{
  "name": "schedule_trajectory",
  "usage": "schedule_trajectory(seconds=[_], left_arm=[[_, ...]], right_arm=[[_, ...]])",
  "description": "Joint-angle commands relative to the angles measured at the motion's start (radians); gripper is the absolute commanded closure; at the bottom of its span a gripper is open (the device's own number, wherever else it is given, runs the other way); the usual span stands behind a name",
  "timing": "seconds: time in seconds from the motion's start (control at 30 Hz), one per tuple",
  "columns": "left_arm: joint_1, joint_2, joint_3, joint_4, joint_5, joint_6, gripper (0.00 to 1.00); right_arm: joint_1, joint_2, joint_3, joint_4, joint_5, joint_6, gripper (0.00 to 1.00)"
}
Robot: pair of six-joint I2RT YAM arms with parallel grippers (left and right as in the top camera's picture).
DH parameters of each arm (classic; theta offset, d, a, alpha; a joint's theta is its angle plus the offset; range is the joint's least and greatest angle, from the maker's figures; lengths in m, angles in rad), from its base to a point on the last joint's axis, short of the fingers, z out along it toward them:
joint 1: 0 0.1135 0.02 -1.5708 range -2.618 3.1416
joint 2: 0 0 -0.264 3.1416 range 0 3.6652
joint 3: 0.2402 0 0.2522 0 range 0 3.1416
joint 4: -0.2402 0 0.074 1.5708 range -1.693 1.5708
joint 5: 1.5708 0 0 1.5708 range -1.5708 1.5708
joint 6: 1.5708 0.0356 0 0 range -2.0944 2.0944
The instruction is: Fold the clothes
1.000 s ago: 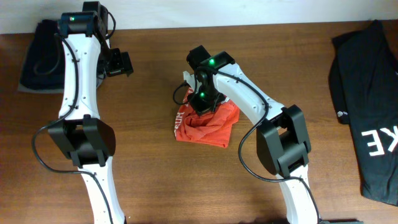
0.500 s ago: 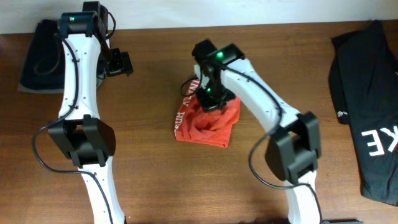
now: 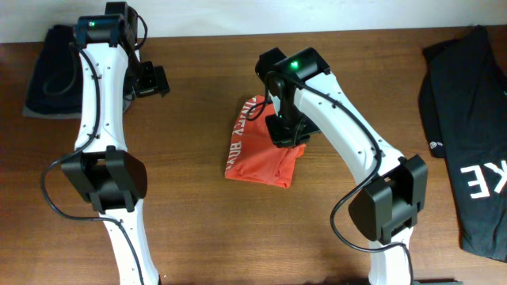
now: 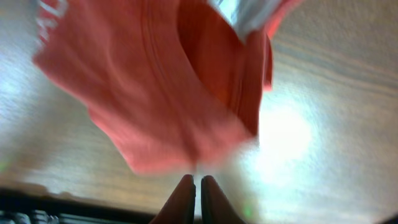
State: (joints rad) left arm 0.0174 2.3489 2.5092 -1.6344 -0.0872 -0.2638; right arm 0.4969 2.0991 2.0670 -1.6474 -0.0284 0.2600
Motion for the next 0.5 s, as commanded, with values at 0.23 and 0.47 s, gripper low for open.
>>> schedule_trajectory(seconds=[0.23,0.47], left_arm=[[-0.002,-0.008,-0.009,-0.002,-0.014,-0.012,0.01],[-0.002,-0.008,-0.009,-0.002,-0.003,-0.012,0.01]], right_arm=[[-0.022,-0.011,0.013,-0.021,0.040,0.016,0.62],[-0.040,-0.011,0.013,0.133,0.038,0.031,0.52]])
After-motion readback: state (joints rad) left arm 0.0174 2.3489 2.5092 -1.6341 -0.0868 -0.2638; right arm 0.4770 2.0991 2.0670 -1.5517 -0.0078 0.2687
